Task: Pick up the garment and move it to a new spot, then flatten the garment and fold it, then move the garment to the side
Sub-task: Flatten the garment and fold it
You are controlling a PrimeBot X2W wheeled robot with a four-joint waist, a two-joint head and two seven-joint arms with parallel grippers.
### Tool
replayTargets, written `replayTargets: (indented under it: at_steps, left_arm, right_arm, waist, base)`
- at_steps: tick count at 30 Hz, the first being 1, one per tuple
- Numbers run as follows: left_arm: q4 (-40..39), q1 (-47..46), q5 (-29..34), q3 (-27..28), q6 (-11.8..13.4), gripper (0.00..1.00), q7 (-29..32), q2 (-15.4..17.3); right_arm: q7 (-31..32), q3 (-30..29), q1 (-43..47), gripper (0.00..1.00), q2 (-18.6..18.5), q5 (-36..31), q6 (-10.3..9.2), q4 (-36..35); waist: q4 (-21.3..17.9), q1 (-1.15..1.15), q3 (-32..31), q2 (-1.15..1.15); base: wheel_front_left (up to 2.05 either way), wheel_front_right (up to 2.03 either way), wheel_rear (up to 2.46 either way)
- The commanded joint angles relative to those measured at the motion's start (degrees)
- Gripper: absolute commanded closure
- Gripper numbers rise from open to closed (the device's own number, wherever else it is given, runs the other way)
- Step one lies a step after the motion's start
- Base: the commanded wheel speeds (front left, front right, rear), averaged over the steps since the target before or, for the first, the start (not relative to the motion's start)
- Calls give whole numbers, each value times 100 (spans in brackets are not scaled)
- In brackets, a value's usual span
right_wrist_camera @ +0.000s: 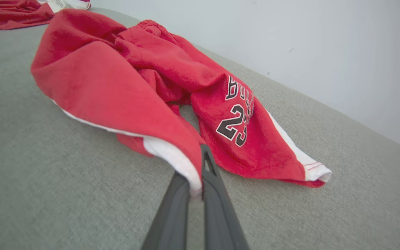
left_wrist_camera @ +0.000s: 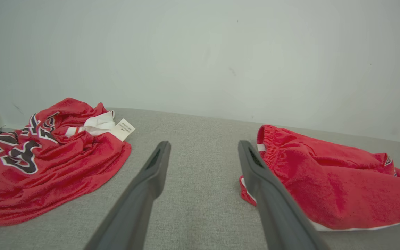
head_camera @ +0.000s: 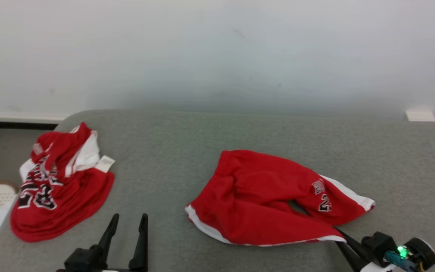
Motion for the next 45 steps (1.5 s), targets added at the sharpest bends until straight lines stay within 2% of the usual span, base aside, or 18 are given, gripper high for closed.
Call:
replayTargets:
  at_steps: [1, 3, 6, 7, 8, 9, 13, 18, 21, 24, 26, 30, 33, 35, 41, 45]
  left_arm:
    - [9, 14, 40, 12, -24, 0, -3, 19]
    - [16, -21, 56, 9, -21, 0, -3, 19]
    - [28, -31, 74, 27, -37, 0, -3, 20]
    - [45, -37, 79, 26, -47, 0, -3, 18]
    - [65, -43, 78, 21, -58, 0, -3, 19]
    - [90, -50, 70, 15, -60, 0, -3, 19]
    - [144, -68, 41, 15, -68, 0, -3, 19]
    - [67, -72, 18, 87, -76, 0, -3, 20]
    - [-14, -43, 27, 140, -96, 0, -3, 19]
    - [-44, 22, 47, 220, -95, 0, -3, 19]
    - [-62, 35, 67, 257, -99, 0, -3, 18]
    - [-76, 31, 11, 248, -103, 0, -3, 18]
    - [-32, 12, -80, 142, -135, 0, -3, 19]
    - [-4, -14, -98, 92, -150, 0, -3, 19]
    - [166, -77, -119, -41, -209, 0, -3, 18]
    - [621, -249, -189, -416, -275, 0, 181, 87]
  right_arm:
    - [153, 105, 119, 100, -276, -63, -12, -129]
    - [242, 119, 104, 100, -512, -81, -12, -237]
    - [314, 102, 141, 100, -662, -79, -12, -237]
    - [304, 69, 168, 83, -696, -35, -12, -218]
    - [301, 40, 198, 57, -722, -10, -12, -172]
    - [322, 17, 236, 0, -717, 39, -12, -124]
    - [162, -172, 284, 0, -631, 326, -12, -34]
    - [-79, -671, 394, 0, -779, 618, -12, -230]
    - [-147, -1144, 530, 0, -948, 452, -12, -380]
    - [-206, -1720, 675, 0, -911, 185, -13, -635]
    - [-275, -2216, 793, 0, -722, -30, -12, -855]
    - [-380, -3139, 1057, 0, 7, -383, -12, -1431]
    - [-397, -3490, 1265, 0, 602, -601, -12, -1900]
    - [-399, -3509, 1405, 0, 847, -675, -12, -2126]
    - [-403, -3317, 1479, 0, 1002, -766, -12, -2250]
    - [-404, -3256, 1422, 0, 961, -737, -12, -2220]
  waist:
    - [-327, 0, -15, 0]
    - [-395, 0, -1, 0]
    - [-447, 0, 10, 0]
    - [-464, 0, 15, 0]
    - [-476, 0, 17, 0]
    - [-483, 0, 18, 0]
    - [-494, 0, 9, 0]
    - [-521, 0, -47, 0]
    - [-537, 0, -80, 0]
    - [-589, 0, -111, 0]
    - [-618, 0, -120, 0]
    - [-644, 0, -117, 0]
    - [-653, 0, -106, 0]
    - [-657, 0, -92, 0]
    - [-714, 0, -78, 0]
    - [-797, 0, -52, 0]
  base:
    - [0, 0, 0]
    - [0, 0, 0]
    - [0, 0, 0]
    - [0, 0, 0]
    - [0, 0, 0]
    - [0, 0, 0]
    - [0, 0, 0]
    - [0, 0, 0]
    - [0, 0, 0]
    - [0, 0, 0]
    - [0, 0, 0]
    - [0, 0, 0]
    - [0, 0, 0]
    - [0, 0, 0]
    - [0, 0, 0]
    - [0, 0, 0]
